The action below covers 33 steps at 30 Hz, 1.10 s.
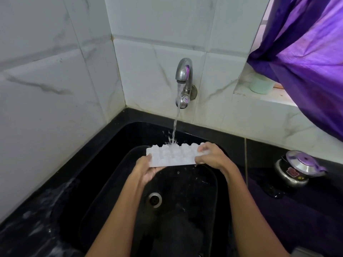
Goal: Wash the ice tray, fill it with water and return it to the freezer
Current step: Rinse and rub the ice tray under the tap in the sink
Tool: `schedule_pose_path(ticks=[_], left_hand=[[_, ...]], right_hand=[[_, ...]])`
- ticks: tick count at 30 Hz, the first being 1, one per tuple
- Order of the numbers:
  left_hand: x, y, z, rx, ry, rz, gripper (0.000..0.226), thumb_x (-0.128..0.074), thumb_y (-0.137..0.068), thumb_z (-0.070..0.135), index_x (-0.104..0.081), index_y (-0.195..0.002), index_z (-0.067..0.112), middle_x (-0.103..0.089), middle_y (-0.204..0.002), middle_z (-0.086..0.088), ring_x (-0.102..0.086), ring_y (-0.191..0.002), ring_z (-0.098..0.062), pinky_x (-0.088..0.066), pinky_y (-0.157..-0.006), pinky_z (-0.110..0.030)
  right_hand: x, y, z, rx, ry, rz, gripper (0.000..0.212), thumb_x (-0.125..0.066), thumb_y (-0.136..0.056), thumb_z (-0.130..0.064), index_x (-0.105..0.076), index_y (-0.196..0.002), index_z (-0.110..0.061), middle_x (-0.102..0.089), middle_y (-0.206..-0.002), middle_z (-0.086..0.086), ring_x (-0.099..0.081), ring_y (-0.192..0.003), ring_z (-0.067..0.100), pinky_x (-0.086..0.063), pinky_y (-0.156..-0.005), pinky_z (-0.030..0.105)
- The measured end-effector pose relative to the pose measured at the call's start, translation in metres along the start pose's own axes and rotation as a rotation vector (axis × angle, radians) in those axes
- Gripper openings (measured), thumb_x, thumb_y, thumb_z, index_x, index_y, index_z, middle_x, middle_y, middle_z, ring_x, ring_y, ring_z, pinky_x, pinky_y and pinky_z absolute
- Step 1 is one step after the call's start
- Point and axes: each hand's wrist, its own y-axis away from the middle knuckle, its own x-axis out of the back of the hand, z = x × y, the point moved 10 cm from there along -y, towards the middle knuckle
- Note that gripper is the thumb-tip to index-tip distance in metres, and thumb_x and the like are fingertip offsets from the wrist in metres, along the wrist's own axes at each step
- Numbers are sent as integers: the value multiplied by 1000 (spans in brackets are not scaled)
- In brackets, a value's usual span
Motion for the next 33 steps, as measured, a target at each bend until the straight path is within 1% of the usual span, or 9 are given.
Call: schedule_pose_path(ticks=[2, 5, 12, 17, 20, 25, 27, 30, 33], left_hand=[[-11, 4, -1, -40, -4, -13, 28, -27, -103, 10, -47, -119, -2, -62, -100, -19, -61, -92, -34, -50, -73, -49], [-26, 5, -4, -58, 57, -30, 25, -28, -103, 14, -50, -112, 5, -63, -102, -19, -62, -93, -35, -52, -69, -50], [-29, 6, 8, -219, 7, 99, 29, -34, -101, 20, -61, -102, 9, -68, -98, -13, -67, -82, -22, -53, -59, -31], [5, 11, 38, -297, -12, 184, 31, -37, -101, 22, -53, -126, 11, -68, -101, -8, -68, -84, -23, -58, -59, -40], [9, 15, 40, -296, -41, 194, 30, -37, -102, 22, -56, -122, 12, -69, -99, -7, -68, -86, -24, -58, -59, -40], [-7, 16, 34, -308, -64, 161, 25, -42, -99, 17, -64, -90, 9, -68, -84, -10, -67, -70, -21, -56, -56, -31], [-6, 15, 36, -319, -63, 153, 26, -41, -100, 20, -64, -96, 8, -69, -88, -11, -68, -74, -21, -56, -59, -32], [9, 19, 52, -326, -60, 188, 30, -34, -103, 25, -59, -109, 9, -68, -94, -10, -68, -81, -23, -55, -58, -36], [22, 21, 58, -301, -79, 196, 31, -33, -103, 30, -57, -111, 11, -68, -96, -9, -67, -84, -26, -54, -60, -40]], right_hand=[[4, -8, -9, -26, 268, 113, 57, -60, -84, -42, -46, -132, -14, -40, -143, 6, -35, -135, 24, -17, -116, 46], [-13, -16, -37, -18, 645, 222, 79, -26, -95, -60, -16, -152, -7, -9, -160, 14, 1, -148, 25, 9, -116, 49], [-92, 6, -113, 532, 675, 46, 57, -17, -104, -39, -7, -154, -13, -3, -162, 3, 1, -148, 15, 1, -119, 34], [-42, -26, -65, 239, 696, 98, 68, -13, -98, -57, 2, -154, -20, 7, -162, 1, 7, -148, 16, 6, -119, 42], [-31, -32, -48, 51, 681, 153, 79, -14, -96, -59, 7, -152, -8, 10, -161, 9, 10, -148, 21, 7, -119, 41], [-99, -1, -126, 446, 638, 76, 63, -20, -102, -41, -5, -153, -5, 0, -161, 11, 2, -149, 21, 2, -120, 33], [-111, 8, -137, 554, 671, 42, 59, -17, -103, -39, -7, -153, -10, -2, -162, 5, 1, -149, 15, 2, -119, 31], [-88, -6, -118, 500, 697, 69, 62, -15, -101, -47, -4, -154, -16, 1, -162, 1, 2, -149, 16, 3, -120, 36], [-50, -26, -71, 211, 703, 87, 72, -13, -98, -57, 1, -154, -15, 6, -161, 6, 6, -148, 19, 6, -120, 40]])
